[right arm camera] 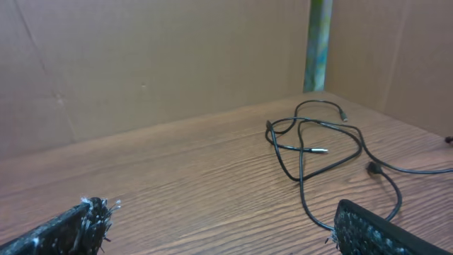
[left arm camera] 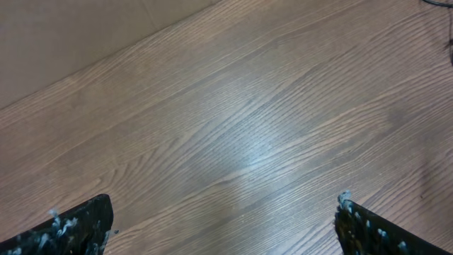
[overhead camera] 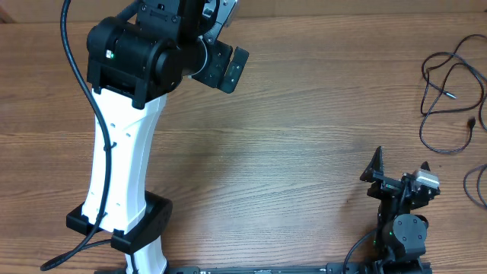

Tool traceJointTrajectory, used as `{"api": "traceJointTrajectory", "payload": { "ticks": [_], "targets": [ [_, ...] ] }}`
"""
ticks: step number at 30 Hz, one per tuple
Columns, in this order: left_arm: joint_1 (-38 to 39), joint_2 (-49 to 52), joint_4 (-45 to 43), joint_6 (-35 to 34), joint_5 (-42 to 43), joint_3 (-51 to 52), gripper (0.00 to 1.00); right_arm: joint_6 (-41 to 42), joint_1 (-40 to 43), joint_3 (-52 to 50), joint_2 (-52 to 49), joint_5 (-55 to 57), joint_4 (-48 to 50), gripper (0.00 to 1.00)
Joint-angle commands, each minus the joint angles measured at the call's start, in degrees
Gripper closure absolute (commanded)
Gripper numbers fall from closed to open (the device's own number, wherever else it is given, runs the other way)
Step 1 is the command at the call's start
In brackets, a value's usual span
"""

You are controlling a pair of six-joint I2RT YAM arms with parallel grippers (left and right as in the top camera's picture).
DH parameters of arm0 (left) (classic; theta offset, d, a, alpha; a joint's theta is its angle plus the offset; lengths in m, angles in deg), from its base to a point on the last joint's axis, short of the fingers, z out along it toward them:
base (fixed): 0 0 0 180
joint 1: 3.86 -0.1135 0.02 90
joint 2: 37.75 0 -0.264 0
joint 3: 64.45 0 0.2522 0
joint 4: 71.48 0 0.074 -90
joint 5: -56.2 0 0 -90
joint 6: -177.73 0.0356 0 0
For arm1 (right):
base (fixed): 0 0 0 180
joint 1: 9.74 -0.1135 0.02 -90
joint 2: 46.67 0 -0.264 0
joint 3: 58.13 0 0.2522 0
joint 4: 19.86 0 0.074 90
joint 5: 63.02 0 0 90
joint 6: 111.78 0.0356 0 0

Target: Untangle cables

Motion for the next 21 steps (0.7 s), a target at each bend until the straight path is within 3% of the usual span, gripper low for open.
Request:
{"api": "traceJointTrajectory", "payload": {
  "ticks": [1,21],
  "targets": [
    [-0.15,0.55,0.09,-0.59,0.63,-0.02,0.00,-0.85,-0.39,-0.07,0.61,1.33,0.46,0.00],
    [-0.20,0.57,0.07,-3.15,3.13,-0.02,0.00,-0.85,-0.39,-0.07,0.61,1.33,0.48,0.00]
  ]
}}
